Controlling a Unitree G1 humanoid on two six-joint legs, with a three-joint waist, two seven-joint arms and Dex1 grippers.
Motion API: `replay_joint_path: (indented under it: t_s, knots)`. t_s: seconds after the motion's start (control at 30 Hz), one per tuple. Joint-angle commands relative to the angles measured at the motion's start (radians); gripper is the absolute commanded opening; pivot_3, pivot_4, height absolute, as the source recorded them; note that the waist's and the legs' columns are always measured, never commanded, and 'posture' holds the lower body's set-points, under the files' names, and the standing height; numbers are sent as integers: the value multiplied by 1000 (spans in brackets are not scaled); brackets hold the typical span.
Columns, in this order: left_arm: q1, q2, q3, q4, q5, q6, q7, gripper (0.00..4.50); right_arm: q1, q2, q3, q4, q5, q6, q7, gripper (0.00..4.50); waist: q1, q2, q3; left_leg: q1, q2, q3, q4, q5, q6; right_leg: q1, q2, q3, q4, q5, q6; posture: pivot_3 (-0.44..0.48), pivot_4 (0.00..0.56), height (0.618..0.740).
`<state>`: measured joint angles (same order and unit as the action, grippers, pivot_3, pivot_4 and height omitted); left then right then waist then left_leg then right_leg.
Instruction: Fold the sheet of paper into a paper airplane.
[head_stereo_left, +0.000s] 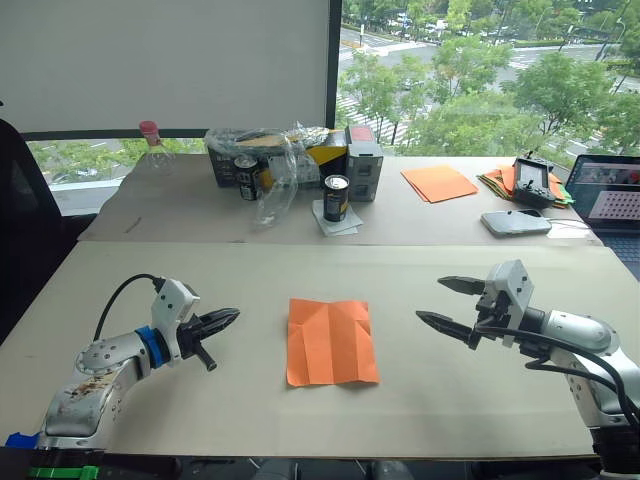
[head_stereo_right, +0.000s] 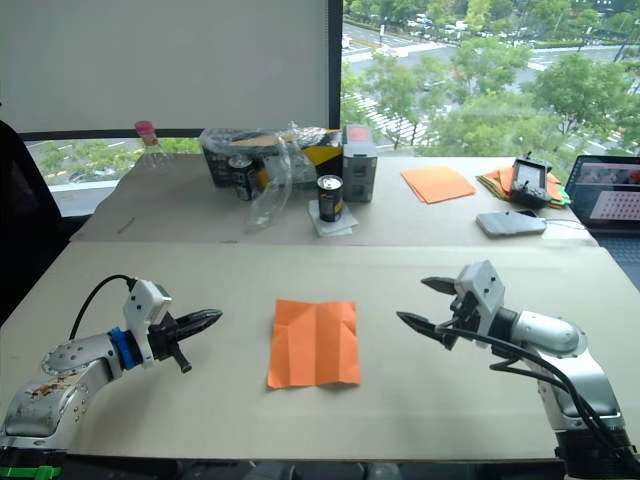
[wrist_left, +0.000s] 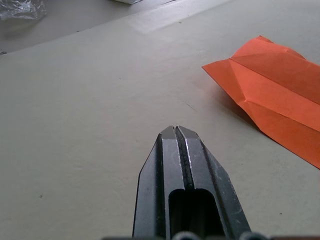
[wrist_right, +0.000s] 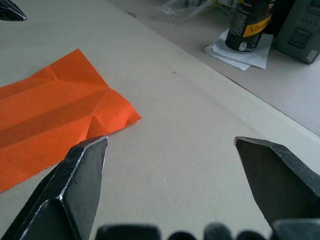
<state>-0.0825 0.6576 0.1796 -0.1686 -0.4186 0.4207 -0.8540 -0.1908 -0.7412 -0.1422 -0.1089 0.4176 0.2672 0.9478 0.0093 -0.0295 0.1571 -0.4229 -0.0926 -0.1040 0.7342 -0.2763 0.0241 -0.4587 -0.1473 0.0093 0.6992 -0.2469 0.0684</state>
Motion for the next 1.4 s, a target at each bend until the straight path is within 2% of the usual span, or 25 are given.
replay_joint_path:
  t_s: [0.03, 0.2, 0.4, 0.63, 0.83, 0.93, 1.03, 1.13, 1.27, 1.3, 1.4]
  knots:
    - [-23, 18, 11, -17, -32, 8, -30, 0, -2, -24, -47, -24, 17, -2, 5, 4476, 0, 0, 0, 0, 0, 0, 0, 0, 0, 0, 0, 0, 0, 0, 0, 0, 150, 670]
    - [-71, 55, -19, -41, -103, 58, -135, 0, 63, -66, -59, -121, 25, 46, 19, 4476, 2, 0, 0, 0, 0, 0, 0, 0, 0, 0, 0, 0, 0, 0, 0, 0, 150, 670]
    - [-167, 123, -149, -69, -94, 57, -292, 0, 140, -113, -58, -312, 52, 147, 8, 4476, -1, 0, 0, 0, 0, 0, 0, 0, 0, 0, 0, 0, 0, 0, 0, 0, 150, 670]
    - [-378, 55, -333, 32, -9, 12, -372, 0, 211, -111, -50, -491, 45, 253, -86, 4476, 3, 0, 0, -1, 0, 0, 1, 0, 0, 1, 0, -1, -1, 0, 0, 0, 150, 670]
    - [-483, -23, -436, 171, 93, -54, -392, 0, 211, -62, -9, -578, 46, 338, -202, 4476, -2, 0, 0, -1, 0, 0, 1, 0, 0, 1, 0, -1, -1, 0, 0, 0, 150, 670]
    - [-498, -37, -465, 235, 157, -95, -377, 0, 180, -42, 43, -572, 16, 357, -239, 3665, -7, 0, 0, -1, 0, 0, 1, 0, 0, 1, 0, 0, -1, 0, 0, 0, 150, 670]
    - [-498, -39, -472, 262, 188, -114, -372, 0, 153, -34, 90, -553, -14, 374, -269, 2615, -7, 0, 0, -1, 0, 0, 1, 0, 0, 0, 0, -1, -1, 0, 0, 0, 150, 670]
    - [-490, -39, -489, 305, 255, -138, -333, 0, 94, -41, 187, -444, -123, 382, -307, 1536, -7, 0, 0, -1, -1, 0, 1, 0, 1, 1, 0, -1, -1, 0, 0, 0, 150, 670]
    - [-473, -54, -488, 301, 267, -131, -326, 0, 31, 0, 219, -349, -150, 370, -316, 142, -7, 0, 0, -2, -1, 0, 2, 0, 1, 0, 0, -1, 0, 0, 0, 0, 150, 670]
    - [-470, -61, -490, 300, 272, -129, -318, 0, 19, -1, 230, -337, -156, 369, -307, 19, -7, 0, 0, -2, -1, 0, 2, 0, 1, 0, 0, -1, 0, 0, 0, 0, 150, 670]
    - [-444, -87, -516, 307, 323, -127, -264, 0, -19, 0, 282, -283, -186, 359, -277, 19, -7, 0, 0, -2, -1, 0, 2, 0, 1, 0, 0, -1, 0, 0, 0, 0, 150, 670]
